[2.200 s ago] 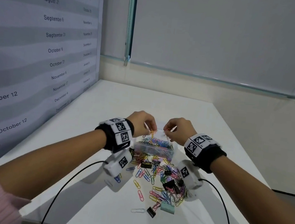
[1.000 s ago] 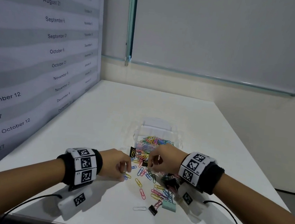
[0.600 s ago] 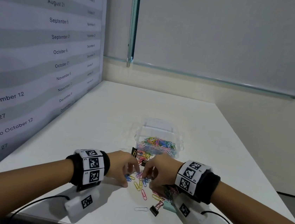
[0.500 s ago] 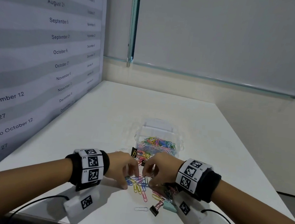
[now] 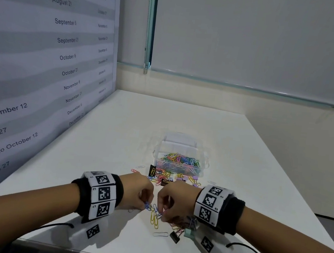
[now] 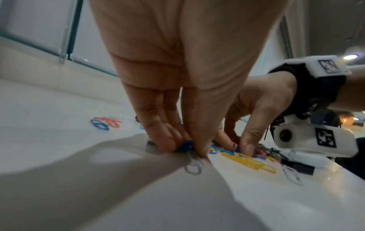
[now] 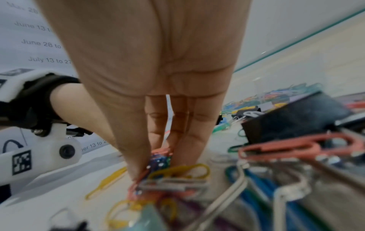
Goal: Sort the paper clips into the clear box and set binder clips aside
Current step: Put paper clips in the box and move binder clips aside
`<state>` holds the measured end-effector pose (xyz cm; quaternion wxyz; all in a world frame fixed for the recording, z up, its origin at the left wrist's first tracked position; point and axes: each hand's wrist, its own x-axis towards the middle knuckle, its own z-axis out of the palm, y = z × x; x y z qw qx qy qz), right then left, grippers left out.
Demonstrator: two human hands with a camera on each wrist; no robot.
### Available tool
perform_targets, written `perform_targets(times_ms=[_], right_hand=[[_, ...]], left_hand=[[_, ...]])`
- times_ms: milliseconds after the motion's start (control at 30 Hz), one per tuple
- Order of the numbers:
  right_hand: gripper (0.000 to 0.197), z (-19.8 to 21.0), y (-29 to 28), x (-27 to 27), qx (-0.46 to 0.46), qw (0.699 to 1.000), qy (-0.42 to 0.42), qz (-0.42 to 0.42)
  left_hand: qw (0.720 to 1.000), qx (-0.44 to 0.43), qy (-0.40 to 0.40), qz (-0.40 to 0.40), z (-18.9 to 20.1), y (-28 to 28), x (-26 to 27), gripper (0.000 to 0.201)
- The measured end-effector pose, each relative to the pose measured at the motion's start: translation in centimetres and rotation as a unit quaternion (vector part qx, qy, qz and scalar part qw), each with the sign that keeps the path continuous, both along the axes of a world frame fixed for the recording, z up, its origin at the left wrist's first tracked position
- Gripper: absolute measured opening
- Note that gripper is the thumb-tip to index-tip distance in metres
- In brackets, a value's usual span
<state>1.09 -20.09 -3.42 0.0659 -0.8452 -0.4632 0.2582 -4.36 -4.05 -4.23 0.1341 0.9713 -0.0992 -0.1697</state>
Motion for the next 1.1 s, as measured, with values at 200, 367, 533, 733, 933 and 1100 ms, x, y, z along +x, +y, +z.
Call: perform_targets(times_ms=[200, 367, 533, 733, 933, 1100], right_hand=[[0.010, 0.2, -0.3, 1.9, 0.014, 0.999, -0.043, -0.015], [0.007, 1.3, -0.7, 4.3, 0.051, 0.994, -0.058, -0.073], [0.013, 3.8, -1.6, 8.2, 0.127, 0.972, -0.095, -0.176], [0.012, 4.5, -2.0, 11.0, 0.202, 0.931, -0.134, -0.272], [0.012, 3.3, -1.8, 8.8, 0.133, 0.966, -0.096, -0.200], [0.014, 2.3, -1.0, 6.7, 0.083, 0.986, -0.070, -0.124]], left_hand=[[0.999, 0.042, -0.009, -0.016, -0.1, -0.4, 0.4, 0.018], [0.998, 0.044, -0.035, -0.001, 0.8, -0.9, 2.0, 0.017], [0.995, -0.045, -0.082, 0.039, 3.1, -0.8, 5.5, 0.016], [0.978, -0.107, -0.149, 0.103, 4.9, -2.0, 9.3, 0.022], [0.961, -0.180, -0.139, 0.159, 4.6, -2.6, 10.5, 0.031], [0.980, -0.126, -0.117, 0.104, 3.7, -1.6, 9.0, 0.024]])
